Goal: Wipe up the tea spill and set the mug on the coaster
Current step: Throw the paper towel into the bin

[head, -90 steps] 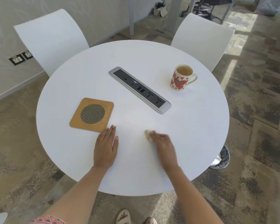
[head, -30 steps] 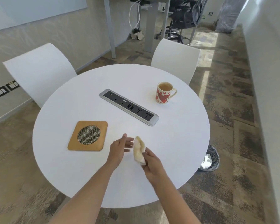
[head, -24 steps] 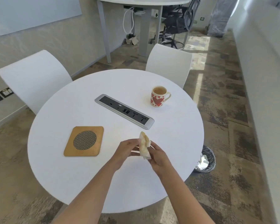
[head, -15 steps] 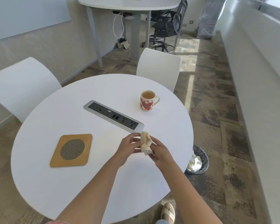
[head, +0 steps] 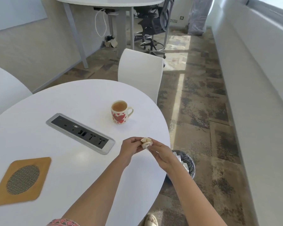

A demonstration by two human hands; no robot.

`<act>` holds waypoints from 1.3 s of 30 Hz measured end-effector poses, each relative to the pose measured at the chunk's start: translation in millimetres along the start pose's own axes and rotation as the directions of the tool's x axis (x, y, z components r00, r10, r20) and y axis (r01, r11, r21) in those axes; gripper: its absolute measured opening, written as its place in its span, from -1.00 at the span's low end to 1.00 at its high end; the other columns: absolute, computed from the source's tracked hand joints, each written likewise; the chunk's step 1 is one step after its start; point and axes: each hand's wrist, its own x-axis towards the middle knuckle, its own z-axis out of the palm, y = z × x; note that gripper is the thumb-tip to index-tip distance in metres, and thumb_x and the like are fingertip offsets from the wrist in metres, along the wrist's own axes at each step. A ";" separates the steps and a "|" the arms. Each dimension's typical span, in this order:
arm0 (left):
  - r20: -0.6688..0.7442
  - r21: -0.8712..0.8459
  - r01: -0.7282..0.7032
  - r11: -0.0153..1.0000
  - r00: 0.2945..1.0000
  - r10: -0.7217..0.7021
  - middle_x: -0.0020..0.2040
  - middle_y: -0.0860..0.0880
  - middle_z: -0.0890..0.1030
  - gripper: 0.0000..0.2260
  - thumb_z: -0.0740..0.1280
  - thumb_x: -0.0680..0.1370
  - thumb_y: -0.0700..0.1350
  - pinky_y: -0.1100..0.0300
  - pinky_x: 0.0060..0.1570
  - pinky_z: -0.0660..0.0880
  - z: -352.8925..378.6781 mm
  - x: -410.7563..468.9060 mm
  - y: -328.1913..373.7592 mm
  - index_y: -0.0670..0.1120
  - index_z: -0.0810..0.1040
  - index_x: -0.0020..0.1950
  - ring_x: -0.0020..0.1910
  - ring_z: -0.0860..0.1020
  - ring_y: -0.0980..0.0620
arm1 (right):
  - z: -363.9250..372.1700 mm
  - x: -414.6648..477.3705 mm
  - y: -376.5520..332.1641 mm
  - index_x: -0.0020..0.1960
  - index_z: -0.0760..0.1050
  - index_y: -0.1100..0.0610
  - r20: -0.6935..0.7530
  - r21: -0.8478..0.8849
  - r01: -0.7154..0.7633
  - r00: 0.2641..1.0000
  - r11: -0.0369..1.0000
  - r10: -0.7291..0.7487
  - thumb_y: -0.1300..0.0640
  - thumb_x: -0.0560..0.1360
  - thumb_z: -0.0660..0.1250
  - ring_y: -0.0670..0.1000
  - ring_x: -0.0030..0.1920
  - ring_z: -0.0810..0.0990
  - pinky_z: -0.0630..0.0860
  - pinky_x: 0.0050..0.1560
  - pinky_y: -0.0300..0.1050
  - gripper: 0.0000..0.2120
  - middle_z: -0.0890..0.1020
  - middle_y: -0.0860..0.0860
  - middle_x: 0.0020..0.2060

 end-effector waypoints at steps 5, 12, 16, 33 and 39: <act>0.177 0.153 -0.089 0.984 0.982 0.061 0.03 0.07 0.68 -0.75 0.30 0.50 -0.27 0.27 0.01 0.56 50.2 28.1 0.9 0.05 0.66 0.01 0.03 0.63 0.09 | -49.7 29.1 -26.2 0.24 0.47 0.36 -0.174 0.032 0.060 0.983 0.998 -0.054 0.46 0.52 0.20 0.07 0.05 0.57 0.49 0.17 -0.20 -0.70 0.61 0.16 0.02; 0.213 0.445 -0.237 0.864 0.965 0.155 -0.05 0.13 0.67 -0.88 0.42 0.46 -0.07 0.48 -0.06 0.45 102.0 62.5 -13.4 0.07 0.65 -0.02 -0.06 0.60 0.19 | -113.2 52.5 -47.0 0.12 0.56 0.36 -0.416 -0.116 0.014 0.907 0.993 -0.062 0.41 0.50 0.29 0.03 -0.21 0.61 0.58 -0.20 -0.26 -0.79 0.64 0.16 -0.15; 0.185 0.605 -0.297 0.739 0.955 0.232 0.03 0.02 0.65 -0.88 0.33 0.53 -0.12 0.29 0.07 0.44 128.5 77.8 -24.2 -0.05 0.63 0.02 0.02 0.55 0.09 | -153.9 60.9 -53.0 0.06 0.61 0.27 -0.616 -0.172 -0.036 0.784 0.985 -0.078 0.34 0.49 0.35 -0.05 -0.37 0.52 0.48 -0.33 -0.26 -0.83 0.61 0.05 -0.33; 0.159 0.877 -0.355 0.324 0.850 0.503 0.26 0.00 0.54 -0.78 0.28 0.56 -0.13 0.21 0.31 0.21 96.5 122.6 -48.4 -0.03 0.54 0.20 0.28 0.45 0.01 | -255.7 116.2 -44.5 0.25 0.52 0.18 -0.744 -0.628 -0.511 0.615 0.587 -0.260 0.42 0.51 0.22 0.12 -0.11 0.60 0.47 -0.21 -0.13 -0.63 0.64 0.22 0.04; 0.138 0.883 -0.349 0.314 0.833 0.537 0.25 -0.01 0.55 -0.78 0.30 0.54 -0.18 0.12 0.31 0.31 76.7 127.4 -53.4 -0.06 0.54 0.18 0.26 0.47 -0.01 | -265.5 124.9 -23.5 0.36 0.41 0.15 -0.699 -0.681 -0.531 0.676 0.504 -0.232 0.50 0.49 0.14 0.08 -0.24 0.50 0.40 -0.41 -0.18 -0.49 0.60 0.21 0.13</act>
